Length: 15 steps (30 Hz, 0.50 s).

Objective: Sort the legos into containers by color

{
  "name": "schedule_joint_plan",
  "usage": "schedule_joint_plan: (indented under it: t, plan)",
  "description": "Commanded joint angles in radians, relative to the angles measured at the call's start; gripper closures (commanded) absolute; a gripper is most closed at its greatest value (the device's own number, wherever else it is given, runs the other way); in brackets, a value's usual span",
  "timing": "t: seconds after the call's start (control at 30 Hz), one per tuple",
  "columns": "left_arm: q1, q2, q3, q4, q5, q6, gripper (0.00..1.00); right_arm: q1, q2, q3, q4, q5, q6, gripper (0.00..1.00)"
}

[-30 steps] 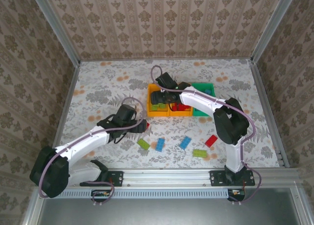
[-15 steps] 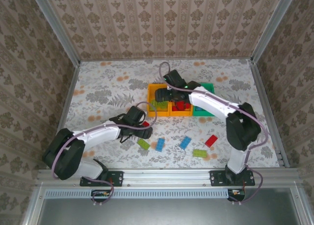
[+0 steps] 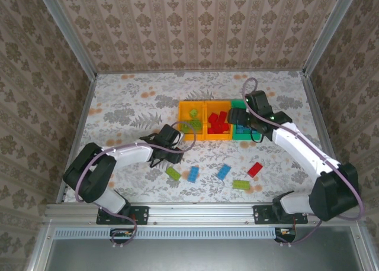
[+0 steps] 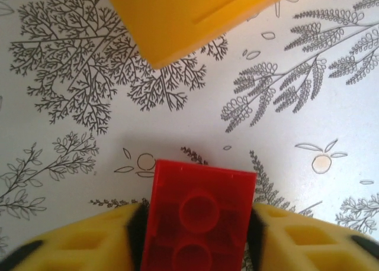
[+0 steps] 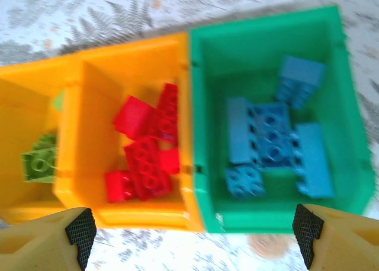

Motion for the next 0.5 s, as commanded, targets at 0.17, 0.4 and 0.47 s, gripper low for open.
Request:
schedule_joint_plan:
  t: [0.17,0.4,0.47]
  plan:
    - [-0.021,-0.035,0.062,-0.035,0.047,0.006,0.85,-0.088,-0.195,-0.205,-0.124,0.075,0.119,0.08]
    - [-0.066,-0.125,0.17,-0.083,0.048,-0.015,0.85,-0.141,-0.297,-0.32,-0.209,0.047,0.183,0.07]
    - [-0.072,-0.124,0.218,-0.083,0.059,-0.011,0.85,-0.145,-0.317,-0.35,-0.22,0.03,0.203,0.07]
